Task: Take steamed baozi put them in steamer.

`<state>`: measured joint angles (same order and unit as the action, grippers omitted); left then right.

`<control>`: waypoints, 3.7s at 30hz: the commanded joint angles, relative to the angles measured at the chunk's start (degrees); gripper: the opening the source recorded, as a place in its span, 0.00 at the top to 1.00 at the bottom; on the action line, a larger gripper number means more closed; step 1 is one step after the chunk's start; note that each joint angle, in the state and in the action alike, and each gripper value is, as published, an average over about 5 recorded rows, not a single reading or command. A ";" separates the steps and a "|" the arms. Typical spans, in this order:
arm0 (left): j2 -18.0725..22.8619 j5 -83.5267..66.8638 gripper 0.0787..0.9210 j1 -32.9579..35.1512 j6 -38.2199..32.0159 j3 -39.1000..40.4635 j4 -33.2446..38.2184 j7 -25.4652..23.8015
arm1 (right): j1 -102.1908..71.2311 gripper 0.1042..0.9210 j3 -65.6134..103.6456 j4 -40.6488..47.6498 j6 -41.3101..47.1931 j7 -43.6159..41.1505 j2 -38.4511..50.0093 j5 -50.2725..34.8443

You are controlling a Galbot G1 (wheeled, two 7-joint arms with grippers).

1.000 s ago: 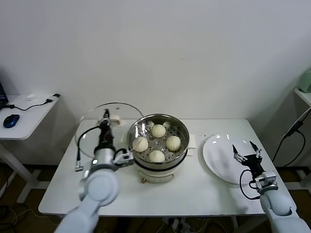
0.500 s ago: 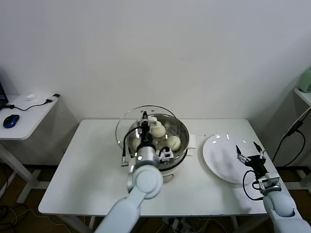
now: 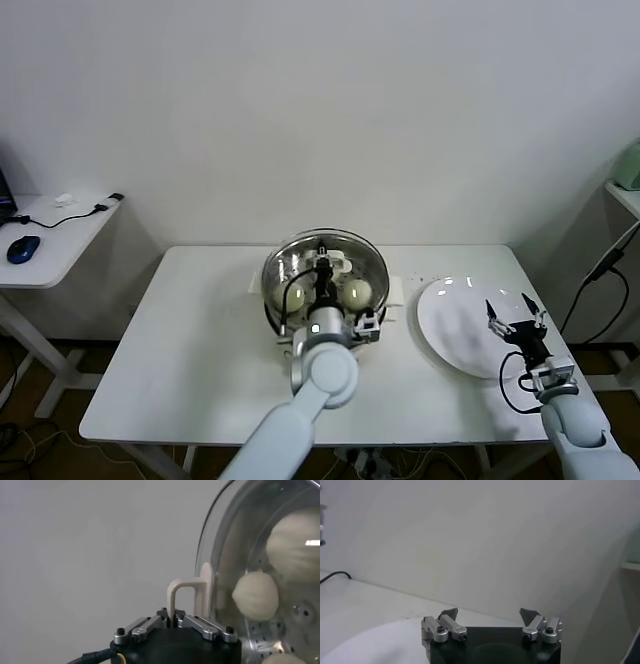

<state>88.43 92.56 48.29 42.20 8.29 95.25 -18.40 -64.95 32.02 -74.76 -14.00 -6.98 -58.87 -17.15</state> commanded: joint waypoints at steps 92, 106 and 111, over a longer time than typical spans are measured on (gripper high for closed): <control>-4.13 -100.21 0.12 43.09 -44.81 -54.40 24.08 19.17 | -3.36 0.12 4.01 -12.87 11.37 -1.64 -3.64 3.05; -4.48 -97.74 0.12 42.90 -44.46 -53.08 24.00 18.88 | -4.92 0.12 4.81 -14.80 13.08 -3.90 -3.71 1.32; -4.58 -97.30 0.12 42.81 -44.22 -52.95 23.83 18.55 | -4.74 0.12 4.89 -14.73 13.27 -4.19 -3.74 1.31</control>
<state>83.46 -4.68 90.63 -0.50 -44.01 119.52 0.40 -69.50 36.80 -88.83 -1.47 -10.45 -62.57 -15.09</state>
